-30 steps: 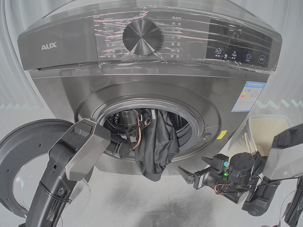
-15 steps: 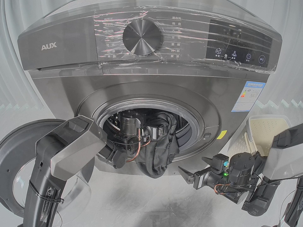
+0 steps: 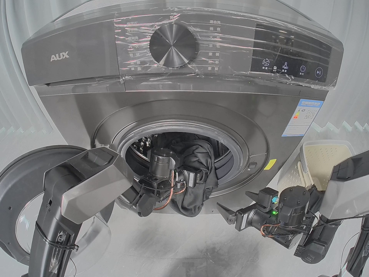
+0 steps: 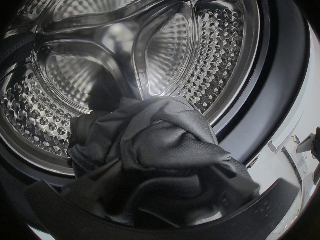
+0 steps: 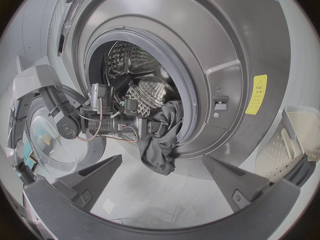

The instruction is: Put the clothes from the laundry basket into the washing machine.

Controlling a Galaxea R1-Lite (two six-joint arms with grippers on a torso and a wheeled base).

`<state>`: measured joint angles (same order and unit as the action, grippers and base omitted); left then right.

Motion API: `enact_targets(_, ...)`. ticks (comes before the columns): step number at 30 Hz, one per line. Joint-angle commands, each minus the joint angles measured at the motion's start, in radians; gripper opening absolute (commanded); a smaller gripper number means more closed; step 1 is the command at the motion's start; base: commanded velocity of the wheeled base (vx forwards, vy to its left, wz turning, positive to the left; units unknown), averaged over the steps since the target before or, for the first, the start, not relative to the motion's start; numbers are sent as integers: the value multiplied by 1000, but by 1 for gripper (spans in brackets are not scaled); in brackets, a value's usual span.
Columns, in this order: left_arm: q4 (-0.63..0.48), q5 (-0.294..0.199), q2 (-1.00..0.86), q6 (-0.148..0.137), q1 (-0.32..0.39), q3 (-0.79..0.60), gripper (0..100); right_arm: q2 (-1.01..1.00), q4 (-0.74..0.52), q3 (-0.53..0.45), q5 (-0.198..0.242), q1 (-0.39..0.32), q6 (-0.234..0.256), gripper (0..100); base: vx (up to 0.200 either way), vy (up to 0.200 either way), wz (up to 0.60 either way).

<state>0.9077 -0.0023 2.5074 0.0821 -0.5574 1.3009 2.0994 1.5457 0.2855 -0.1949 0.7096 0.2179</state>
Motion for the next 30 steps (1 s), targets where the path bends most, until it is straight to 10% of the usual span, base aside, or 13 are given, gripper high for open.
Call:
enact_targets(1,2,1,25,-1,-1,9,0,1,1,0,0,1,0,100,0,0,0)
enact_targets(23,40,170,73,15,90,362,0,2,1,-2,0,8,0,100,0,0,0)
enact_targets(24,42,170,73,15,90,362,100,2,1,-2,0,8,0,100,0,0,0)
enact_targets(30,45,170,68,22,77,347,100,2,2,-3,0,8,0,100,0,0,0)
